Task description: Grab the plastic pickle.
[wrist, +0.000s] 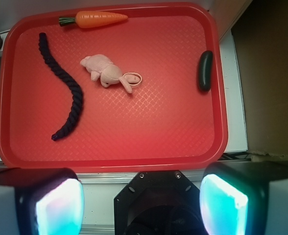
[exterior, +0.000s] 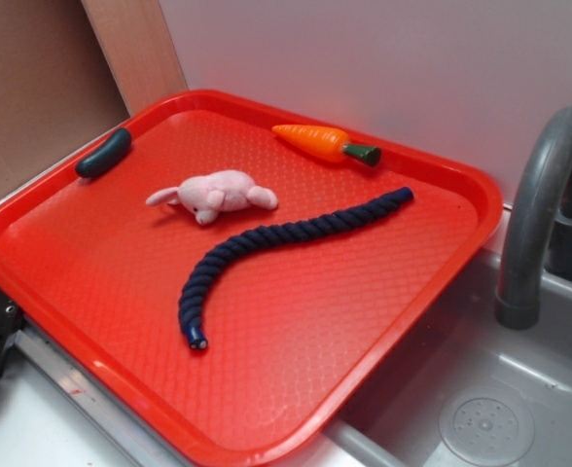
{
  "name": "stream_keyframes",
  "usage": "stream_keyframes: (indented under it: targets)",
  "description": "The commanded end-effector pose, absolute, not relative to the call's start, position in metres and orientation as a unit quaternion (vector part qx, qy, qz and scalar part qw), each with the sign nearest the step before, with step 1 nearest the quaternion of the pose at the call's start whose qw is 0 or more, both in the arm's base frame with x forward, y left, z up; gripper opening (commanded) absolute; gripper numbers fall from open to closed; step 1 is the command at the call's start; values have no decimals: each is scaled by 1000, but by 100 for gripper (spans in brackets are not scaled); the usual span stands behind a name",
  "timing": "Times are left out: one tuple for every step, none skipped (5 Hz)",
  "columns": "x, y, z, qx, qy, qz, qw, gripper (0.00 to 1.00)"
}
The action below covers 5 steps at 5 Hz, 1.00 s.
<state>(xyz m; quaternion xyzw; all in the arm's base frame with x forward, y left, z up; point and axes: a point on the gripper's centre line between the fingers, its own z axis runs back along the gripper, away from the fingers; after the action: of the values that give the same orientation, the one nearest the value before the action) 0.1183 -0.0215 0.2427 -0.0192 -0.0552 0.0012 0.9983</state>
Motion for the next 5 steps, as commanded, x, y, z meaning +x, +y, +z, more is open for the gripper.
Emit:
stream_keyframes:
  targets:
    - [118, -21, 243, -19, -55, 1, 998, 100]
    - [152, -11, 237, -32, -58, 40, 997, 100]
    - [191, 16, 213, -13, -46, 84, 995, 100]
    - [201, 45, 188, -12, -38, 107, 993, 100]
    - [213, 85, 146, 2, -28, 107, 994, 100]
